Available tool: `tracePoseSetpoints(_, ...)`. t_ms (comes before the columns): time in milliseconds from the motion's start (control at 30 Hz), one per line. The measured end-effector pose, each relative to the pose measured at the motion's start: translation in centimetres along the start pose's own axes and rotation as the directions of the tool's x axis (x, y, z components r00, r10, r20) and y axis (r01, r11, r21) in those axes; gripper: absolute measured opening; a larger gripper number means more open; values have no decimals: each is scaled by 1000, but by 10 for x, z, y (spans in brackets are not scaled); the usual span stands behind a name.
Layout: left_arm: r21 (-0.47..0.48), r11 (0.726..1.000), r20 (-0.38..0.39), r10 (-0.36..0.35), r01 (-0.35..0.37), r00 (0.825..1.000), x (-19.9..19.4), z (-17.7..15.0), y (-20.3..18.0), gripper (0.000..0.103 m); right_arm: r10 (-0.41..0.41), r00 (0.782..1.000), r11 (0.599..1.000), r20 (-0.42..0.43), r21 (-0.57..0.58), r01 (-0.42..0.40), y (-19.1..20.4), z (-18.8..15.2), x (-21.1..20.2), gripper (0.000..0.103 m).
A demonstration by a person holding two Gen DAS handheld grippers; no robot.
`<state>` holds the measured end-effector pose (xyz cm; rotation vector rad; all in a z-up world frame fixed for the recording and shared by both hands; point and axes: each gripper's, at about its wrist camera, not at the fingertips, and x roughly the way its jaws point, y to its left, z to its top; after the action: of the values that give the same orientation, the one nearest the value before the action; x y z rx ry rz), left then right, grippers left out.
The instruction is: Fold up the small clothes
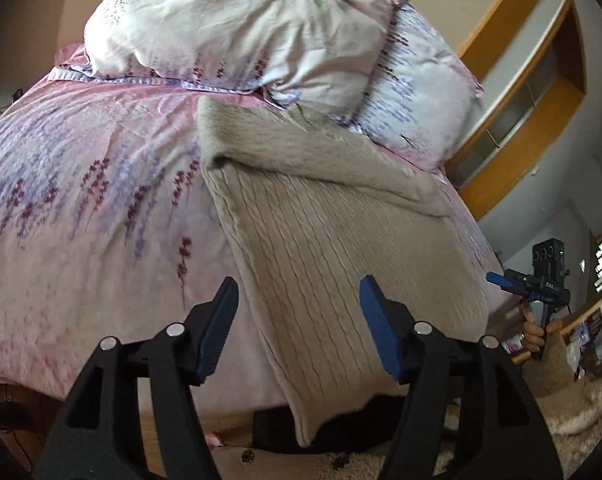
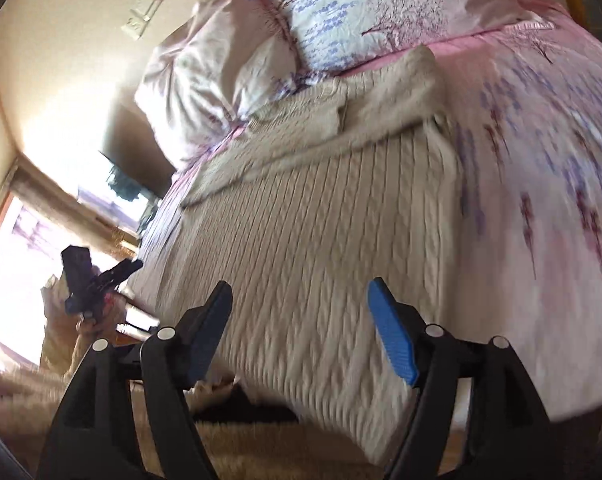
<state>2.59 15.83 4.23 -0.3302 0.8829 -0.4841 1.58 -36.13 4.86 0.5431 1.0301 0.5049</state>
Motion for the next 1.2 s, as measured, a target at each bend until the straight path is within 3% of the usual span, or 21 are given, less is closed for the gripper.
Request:
tracePoseSetpoints(100, -15, 996, -44, -90, 90, 995, -10, -34, 1, 72, 39, 998, 999, -55, -6, -39, -5, -41, -15, 75)
tracePoseSetpoints(200, -48, 992, -99, -120, 116, 988, -9, -59, 11, 73, -2, 996, 998, -92, 59, 7, -26, -68, -20, 76)
tracePoseSetpoints(333, -46, 992, -150, -121, 115, 981, 2, -74, 15, 76, 14, 996, 984, -85, 177, 2, -58, -78, -13, 76)
tracePoseSetpoints(533, -47, 992, -232, -126, 118, 965, 40, -82, 8, 78, 73, 992, 978, -99, 201, -52, -65, -78, 15, 75)
tracePoseSetpoints(600, -70, 988, -236, -152, 139, 960, 48, -83, 8, 76, 96, 991, 976, -96, 203, -75, -65, -78, 21, 69)
tracePoseSetpoints(667, -99, 983, -251, -178, 157, 952, 59, -83, 8, 70, 138, 986, 971, -89, 208, -117, -64, -79, 24, 57)
tracePoseSetpoints(733, -127, 978, -268, -195, 166, 943, 65, -85, 8, 54, 170, 982, 968, -88, 204, -149, -62, -80, 28, 42)
tracePoseSetpoints(767, -147, 974, -272, -210, 175, 939, 68, -85, 8, 49, 176, 980, 968, -91, 198, -155, -60, -81, 29, 29)
tracePoseSetpoints(800, -178, 966, -276, -232, 188, 933, 71, -86, 10, 36, 177, 979, 970, -98, 187, -157, -57, -82, 30, 18)
tracePoseSetpoints(833, -203, 960, -276, -247, 194, 929, 73, -86, 11, 24, 175, 979, 972, -102, 177, -155, -54, -82, 31, 13)
tracePoseSetpoints(900, -240, 947, -271, -277, 214, 922, 73, -88, 12, 10, 174, 979, 976, -107, 149, -158, -48, -83, 29, 10)
tracePoseSetpoints(933, -243, 946, -270, -279, 215, 922, 73, -88, 10, 8, 171, 980, 978, -104, 134, -157, -45, -83, 28, 9)
tracePoseSetpoints(1200, -171, 944, -193, -312, 281, 930, 44, -71, -7, 6, 167, 985, 985, -53, -25, -168, -7, -59, -1, 8)
